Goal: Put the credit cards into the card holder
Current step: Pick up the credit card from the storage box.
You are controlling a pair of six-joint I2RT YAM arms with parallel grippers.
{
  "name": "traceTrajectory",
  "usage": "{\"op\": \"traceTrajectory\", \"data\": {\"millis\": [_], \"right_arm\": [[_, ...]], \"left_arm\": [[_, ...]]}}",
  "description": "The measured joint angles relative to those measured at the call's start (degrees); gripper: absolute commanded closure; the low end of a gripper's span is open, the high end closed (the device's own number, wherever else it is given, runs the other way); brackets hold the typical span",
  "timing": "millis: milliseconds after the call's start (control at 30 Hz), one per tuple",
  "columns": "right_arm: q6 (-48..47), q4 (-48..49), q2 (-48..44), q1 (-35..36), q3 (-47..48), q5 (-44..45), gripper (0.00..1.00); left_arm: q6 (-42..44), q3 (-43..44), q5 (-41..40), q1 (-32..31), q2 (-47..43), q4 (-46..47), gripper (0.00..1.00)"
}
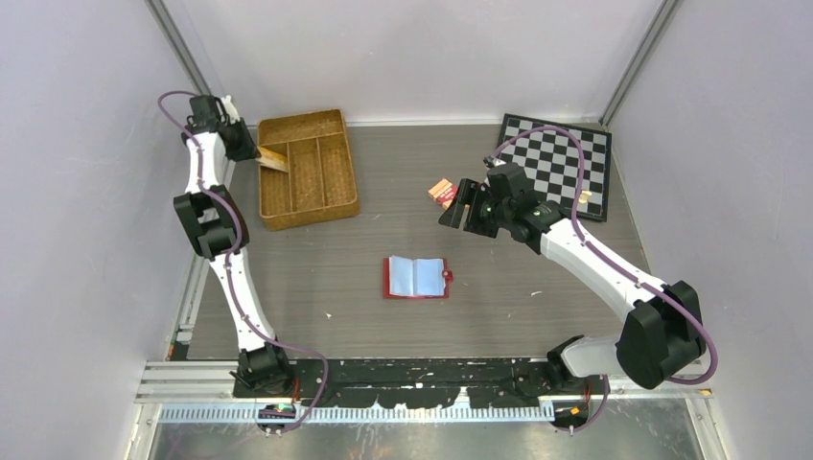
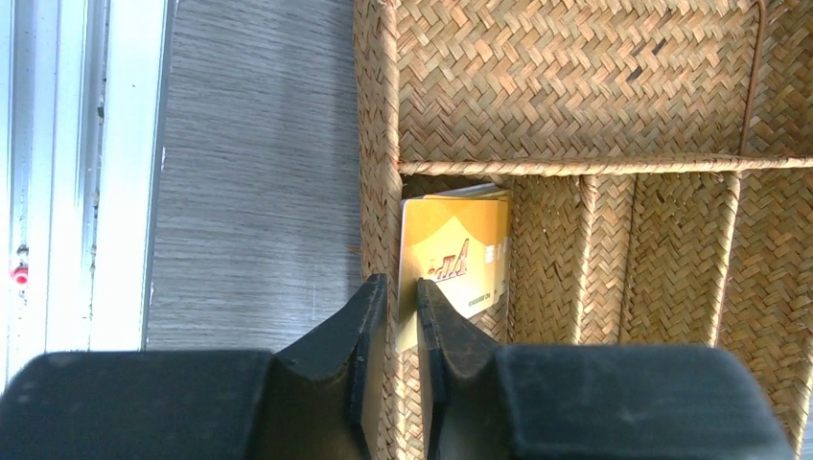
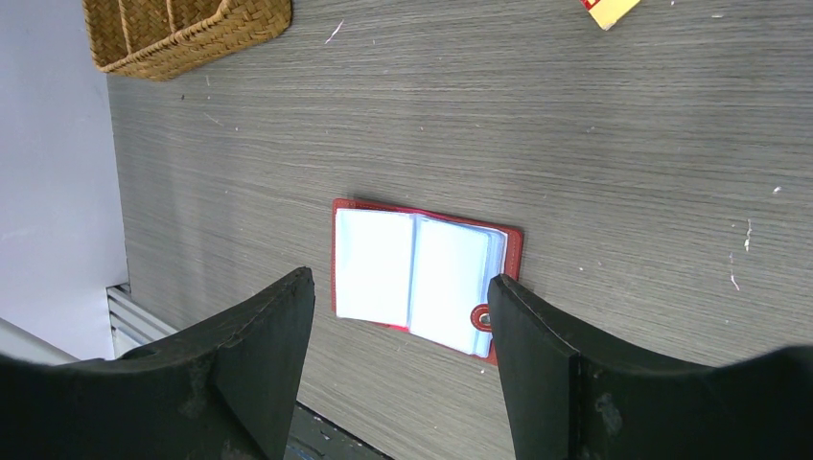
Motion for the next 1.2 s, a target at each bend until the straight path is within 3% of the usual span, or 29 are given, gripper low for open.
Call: {"op": "traceTrajectory", "data": {"millis": [300,867,1200], "right_arm": [[0.0,0.0,0.0,0.0,0.0,0.0,0.29],[-0.1,-0.1,-1.2,0.0,0.0,0.1,0.29],[-2.3,-0.2,-4.6,0.0,0.0,-0.4,0.29]], "left_arm": [[-0.1,-0.7,1.4,0.0,-0.7,0.1,1.00],[-2.0,-6.4,6.2,0.2,-6.8,2.3,1.00],[-5.0,-28.1,9.0,0.3,-18.6,11.5,1.00]]}}
